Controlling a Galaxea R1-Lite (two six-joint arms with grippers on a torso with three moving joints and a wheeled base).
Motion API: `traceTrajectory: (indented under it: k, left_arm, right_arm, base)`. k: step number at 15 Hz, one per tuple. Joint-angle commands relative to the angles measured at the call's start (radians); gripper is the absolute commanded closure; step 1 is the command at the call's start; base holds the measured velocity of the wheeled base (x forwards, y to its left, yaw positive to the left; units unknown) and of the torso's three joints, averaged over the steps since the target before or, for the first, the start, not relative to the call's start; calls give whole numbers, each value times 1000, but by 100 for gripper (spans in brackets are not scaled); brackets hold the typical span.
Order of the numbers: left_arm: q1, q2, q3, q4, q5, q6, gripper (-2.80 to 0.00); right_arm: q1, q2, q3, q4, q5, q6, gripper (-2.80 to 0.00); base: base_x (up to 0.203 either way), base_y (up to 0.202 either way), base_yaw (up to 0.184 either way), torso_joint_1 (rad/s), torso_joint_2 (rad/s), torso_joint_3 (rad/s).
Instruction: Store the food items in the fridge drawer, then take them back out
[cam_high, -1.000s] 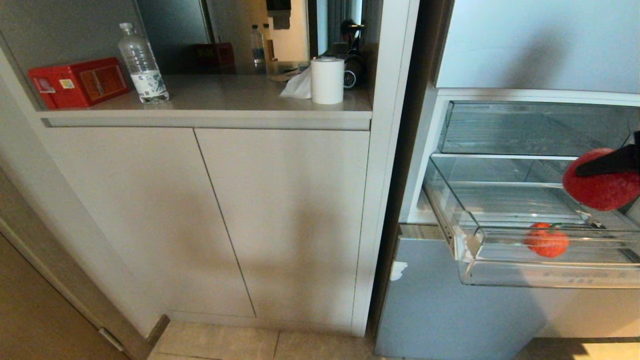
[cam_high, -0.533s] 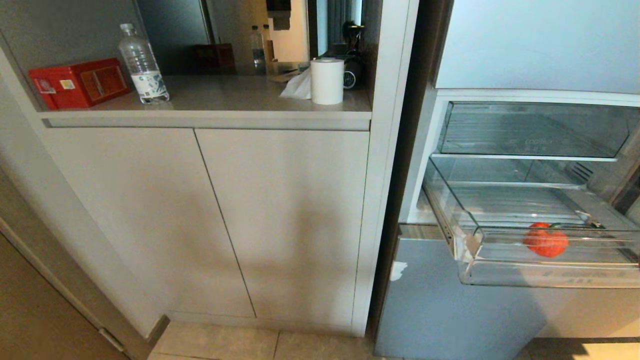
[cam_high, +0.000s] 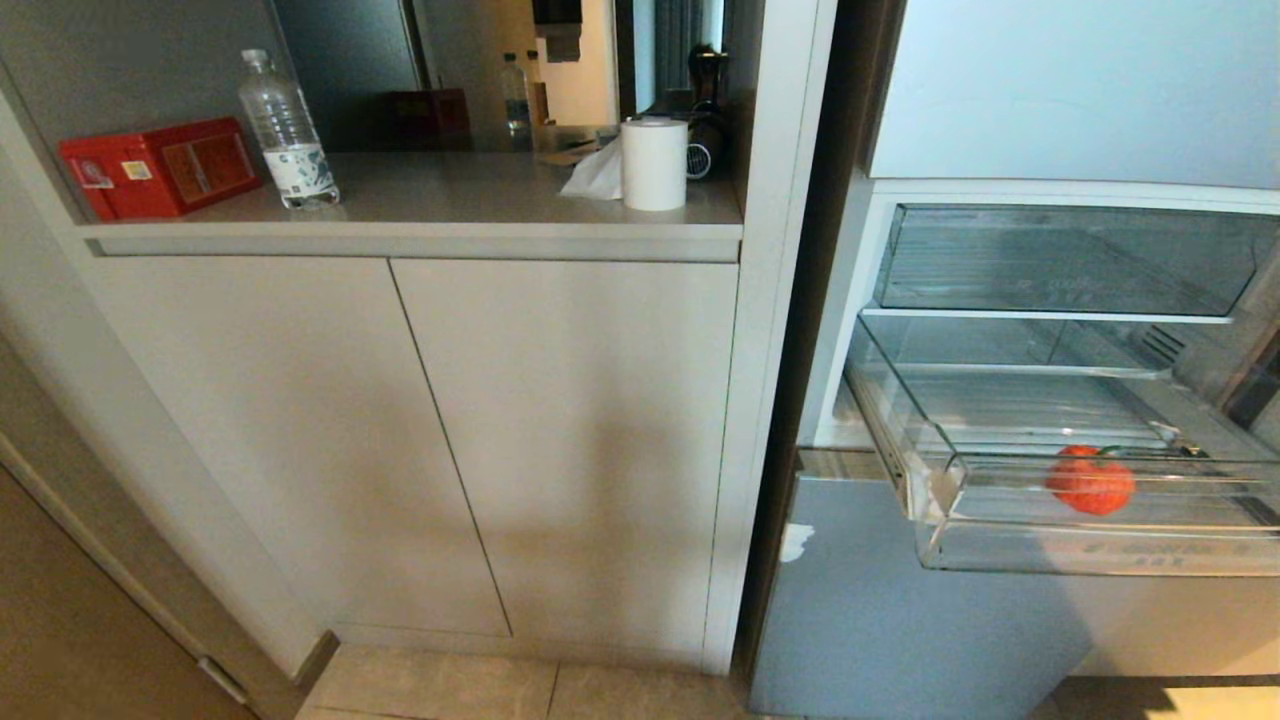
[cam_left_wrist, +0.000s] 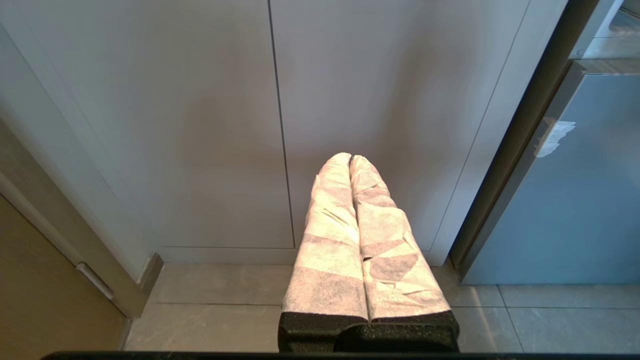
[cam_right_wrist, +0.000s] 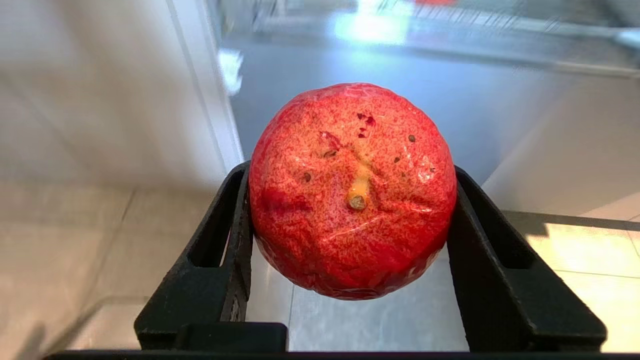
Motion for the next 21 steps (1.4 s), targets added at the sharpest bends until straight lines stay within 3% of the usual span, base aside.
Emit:
traceTrajectory:
  k: [1,5,11,21]
  left_arm:
    - [1,2,0,0,0,0,0]
    - [1,2,0,0,0,-3,0]
    - [0,2,0,0,0,-3,0]
    - [1,2,1,0,0,-3,0]
  right_arm:
    - [25,-123,15,11,-2,-3,0]
    - [22,-240,14,10,-32,62,0]
    - [22,-240,16,-15,-35,51,0]
    - [22,-240,16,-15,-35,47,0]
  base:
    - [0,0,0,0,0,0]
    - [0,0,0,0,0,0]
    - [0,0,0,0,0,0]
    - [1,7,-167,3,2,3]
